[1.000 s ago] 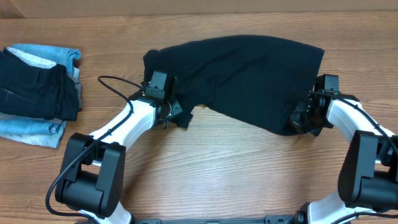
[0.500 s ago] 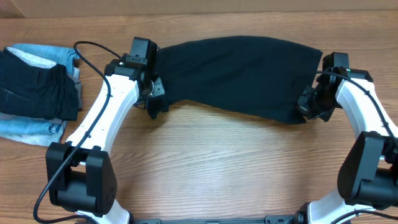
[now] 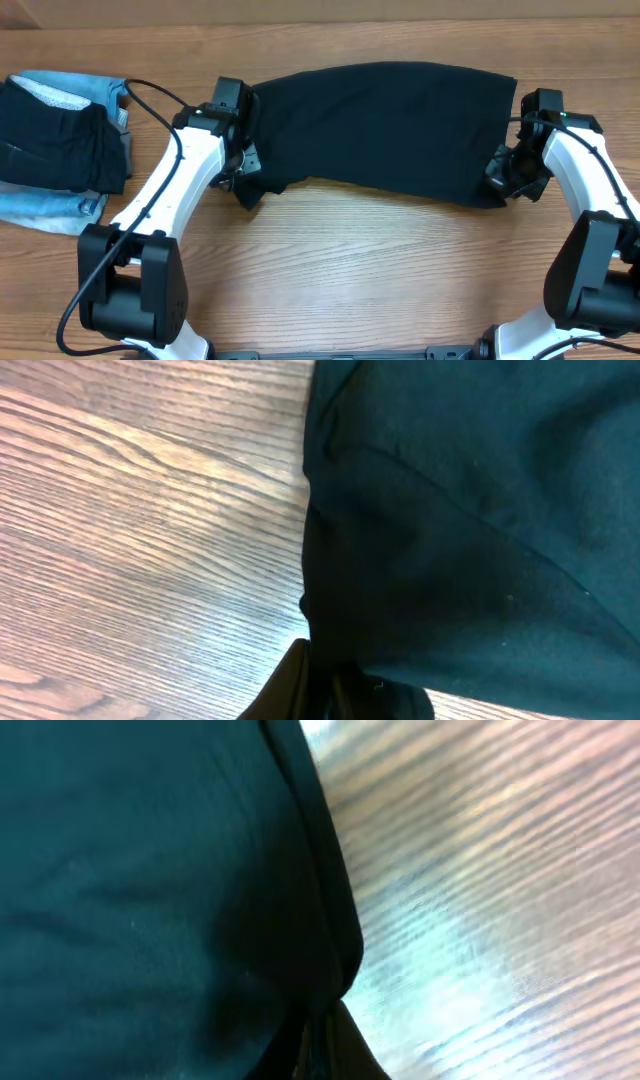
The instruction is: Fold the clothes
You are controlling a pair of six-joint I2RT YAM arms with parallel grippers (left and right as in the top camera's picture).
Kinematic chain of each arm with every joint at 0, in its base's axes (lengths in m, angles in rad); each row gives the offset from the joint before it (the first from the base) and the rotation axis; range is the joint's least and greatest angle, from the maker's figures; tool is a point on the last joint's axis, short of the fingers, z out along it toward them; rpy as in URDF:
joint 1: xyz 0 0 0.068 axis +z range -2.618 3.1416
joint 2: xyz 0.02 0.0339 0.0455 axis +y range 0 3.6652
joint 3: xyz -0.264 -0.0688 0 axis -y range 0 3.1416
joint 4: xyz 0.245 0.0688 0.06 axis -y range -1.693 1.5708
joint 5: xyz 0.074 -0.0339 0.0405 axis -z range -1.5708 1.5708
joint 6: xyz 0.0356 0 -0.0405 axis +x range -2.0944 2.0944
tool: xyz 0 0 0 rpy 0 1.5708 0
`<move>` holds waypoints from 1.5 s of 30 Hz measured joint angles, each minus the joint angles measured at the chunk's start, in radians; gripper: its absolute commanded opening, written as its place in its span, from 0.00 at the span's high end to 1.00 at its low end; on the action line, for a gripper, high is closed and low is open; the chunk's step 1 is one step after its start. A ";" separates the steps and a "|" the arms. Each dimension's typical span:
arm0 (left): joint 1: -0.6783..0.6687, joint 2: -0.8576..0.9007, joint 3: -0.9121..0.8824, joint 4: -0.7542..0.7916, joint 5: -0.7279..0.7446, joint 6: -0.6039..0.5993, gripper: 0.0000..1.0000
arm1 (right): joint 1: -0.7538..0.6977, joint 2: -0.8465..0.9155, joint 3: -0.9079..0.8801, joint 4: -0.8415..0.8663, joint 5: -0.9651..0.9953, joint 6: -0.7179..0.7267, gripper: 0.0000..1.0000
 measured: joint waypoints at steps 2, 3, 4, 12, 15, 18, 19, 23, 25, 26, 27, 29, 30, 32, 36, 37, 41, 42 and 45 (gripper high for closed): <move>0.000 0.003 -0.007 0.011 0.004 0.000 0.88 | 0.000 0.000 0.000 0.039 0.018 0.000 0.96; 0.000 0.004 -0.007 0.018 0.005 0.000 0.87 | 0.000 0.000 0.000 0.049 0.028 0.000 0.96; 0.000 0.004 -0.008 0.021 0.007 -0.001 0.87 | 0.000 0.000 0.000 0.065 0.037 0.000 0.96; 0.000 0.005 -0.047 0.102 0.030 -0.016 0.87 | 0.000 0.000 0.000 0.105 0.053 -0.008 0.96; 0.000 0.006 -0.073 0.114 0.035 -0.020 0.86 | 0.000 0.005 0.000 0.106 0.056 -0.008 0.96; 0.000 0.006 -0.080 0.140 0.037 -0.021 0.88 | 0.000 0.037 -0.001 0.124 0.067 -0.012 0.96; 0.000 0.006 -0.083 0.152 0.037 -0.021 0.90 | 0.000 0.058 -0.001 0.158 0.072 -0.021 0.96; 0.000 0.006 -0.085 0.234 0.037 -0.020 0.91 | -0.001 0.084 -0.003 0.229 0.072 -0.027 0.96; 0.000 0.006 -0.085 0.256 0.037 -0.019 0.90 | -0.002 0.084 -0.005 0.242 0.072 -0.027 0.96; 0.000 0.006 -0.085 0.281 0.037 -0.019 0.88 | -0.002 0.084 -0.008 0.251 0.072 -0.027 0.96; 0.000 0.006 -0.085 0.298 0.037 -0.018 0.87 | -0.002 0.084 -0.015 0.259 0.072 -0.027 0.96; 0.001 0.006 -0.085 0.329 0.029 -0.015 0.81 | -0.002 0.084 -0.037 0.285 0.076 -0.027 0.96; 0.001 0.006 -0.085 0.333 0.026 -0.014 0.77 | -0.002 0.084 -0.053 0.320 0.079 -0.028 0.90; 0.002 0.006 -0.085 0.346 0.023 -0.003 0.69 | -0.003 0.084 -0.079 0.338 0.080 -0.031 0.57; 0.002 0.006 -0.085 0.347 0.021 0.014 0.57 | -0.004 0.084 -0.082 0.362 0.081 -0.037 0.18; 0.002 0.006 -0.085 0.349 0.019 0.039 0.44 | -0.004 0.084 -0.082 0.365 0.080 -0.034 0.15; 0.002 0.007 -0.051 0.158 0.019 0.098 0.27 | -0.004 0.084 -0.082 0.364 0.070 -0.033 0.14; 0.002 0.007 -0.039 0.082 0.028 0.097 0.28 | -0.004 0.084 -0.082 0.364 0.070 -0.033 0.14; 0.002 0.007 -0.031 -0.029 0.115 0.097 0.35 | -0.004 0.084 -0.082 0.364 0.070 -0.033 0.14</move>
